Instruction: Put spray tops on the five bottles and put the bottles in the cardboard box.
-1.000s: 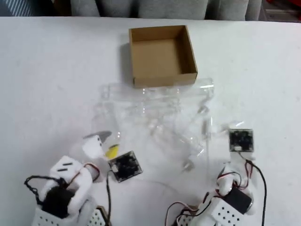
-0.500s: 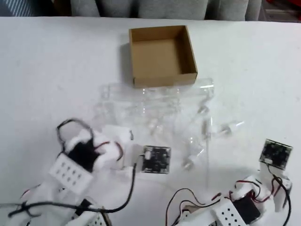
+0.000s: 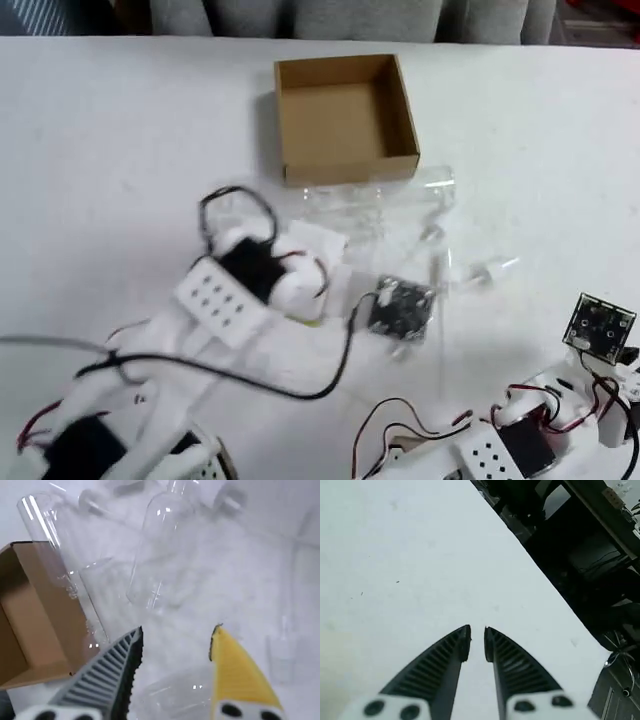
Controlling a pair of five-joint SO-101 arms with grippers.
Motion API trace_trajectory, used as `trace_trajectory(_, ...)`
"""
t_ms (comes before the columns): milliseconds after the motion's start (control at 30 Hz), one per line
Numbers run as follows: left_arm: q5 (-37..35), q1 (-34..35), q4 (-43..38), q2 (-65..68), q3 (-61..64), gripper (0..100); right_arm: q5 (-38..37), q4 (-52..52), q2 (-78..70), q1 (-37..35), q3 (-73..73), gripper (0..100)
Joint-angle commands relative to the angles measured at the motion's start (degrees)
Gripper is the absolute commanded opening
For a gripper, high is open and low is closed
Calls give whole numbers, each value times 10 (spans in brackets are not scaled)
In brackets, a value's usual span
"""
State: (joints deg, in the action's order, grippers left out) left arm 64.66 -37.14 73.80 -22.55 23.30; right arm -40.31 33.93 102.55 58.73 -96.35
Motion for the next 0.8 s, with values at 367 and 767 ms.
trace_trajectory(367,-56,-95,10,324,-279,297,-4,69,-3,3,-4,24)
trace_trajectory(767,-36,-38,18,497,-390,297,-5,69,-2,0,-4,24)
